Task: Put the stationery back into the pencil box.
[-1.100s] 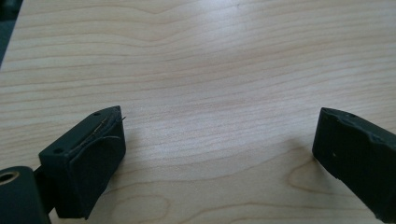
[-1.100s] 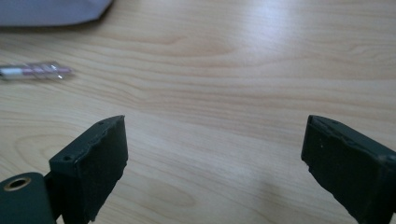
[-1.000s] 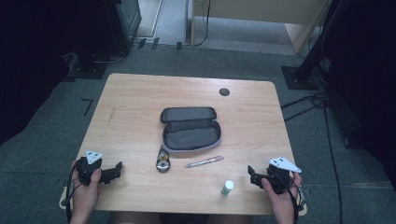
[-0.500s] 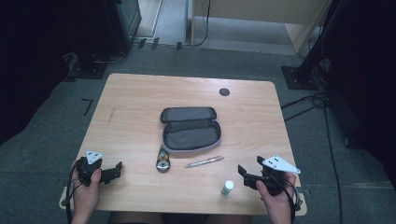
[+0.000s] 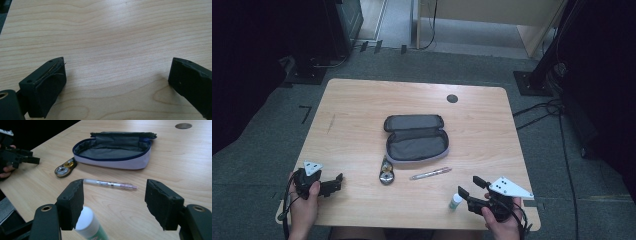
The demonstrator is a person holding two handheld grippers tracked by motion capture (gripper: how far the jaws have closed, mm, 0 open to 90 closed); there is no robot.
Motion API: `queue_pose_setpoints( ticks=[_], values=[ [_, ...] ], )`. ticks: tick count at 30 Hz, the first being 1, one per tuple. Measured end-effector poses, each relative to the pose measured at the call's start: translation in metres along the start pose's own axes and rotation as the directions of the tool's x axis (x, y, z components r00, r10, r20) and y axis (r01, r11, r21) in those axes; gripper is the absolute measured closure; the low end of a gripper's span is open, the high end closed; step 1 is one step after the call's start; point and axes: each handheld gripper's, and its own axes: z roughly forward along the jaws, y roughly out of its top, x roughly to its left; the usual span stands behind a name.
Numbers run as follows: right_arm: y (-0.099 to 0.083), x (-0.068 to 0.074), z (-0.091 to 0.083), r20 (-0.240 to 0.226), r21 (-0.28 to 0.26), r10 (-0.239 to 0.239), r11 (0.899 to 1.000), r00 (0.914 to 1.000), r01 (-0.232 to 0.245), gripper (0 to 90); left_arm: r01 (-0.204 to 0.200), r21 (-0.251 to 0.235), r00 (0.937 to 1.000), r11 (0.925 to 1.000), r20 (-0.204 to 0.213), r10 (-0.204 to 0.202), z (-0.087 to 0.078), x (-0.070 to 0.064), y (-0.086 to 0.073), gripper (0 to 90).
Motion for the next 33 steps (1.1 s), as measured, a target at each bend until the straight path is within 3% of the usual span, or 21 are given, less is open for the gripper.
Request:
queue_pose_setpoints(
  ticks=[9, 17, 25, 30, 33],
  values=[
    [-0.010, 0.011, 0.001, -0.036, 0.012, -0.026, 1.000, 0.9990, 0.026, 33.2, 0.000, 0.000, 1.0000, 1.0000, 0.000, 0.000, 0.000, 0.000, 0.000, 1.7],
    [-0.019, 0.016, 0.007, -0.054, 0.031, -0.049, 0.998, 0.9973, 0.051, 41.5, 0.000, 0.000, 1.0000, 1.0000, 0.000, 0.000, 0.000, 0.000, 0.000, 1.7],
    [-0.029, 0.023, 0.017, -0.001, 0.079, -0.106, 0.991, 0.9944, 0.106, 46.3, 0.000, 0.000, 1.0000, 1.0000, 0.000, 0.000, 0.000, 0.000, 0.000, 1.7],
    [-0.032, 0.026, 0.019, 0.013, 0.076, -0.129, 0.989, 0.9916, 0.127, 63.9, 0.000, 0.000, 1.0000, 1.0000, 0.000, 0.000, 0.000, 0.000, 0.000, 1.7],
    [-0.030, 0.025, 0.019, 0.031, 0.069, -0.134, 0.989, 0.9905, 0.131, 64.9, 0.000, 0.000, 1.0000, 1.0000, 0.000, 0.000, 0.000, 0.000, 0.000, 1.7]
  ],
)
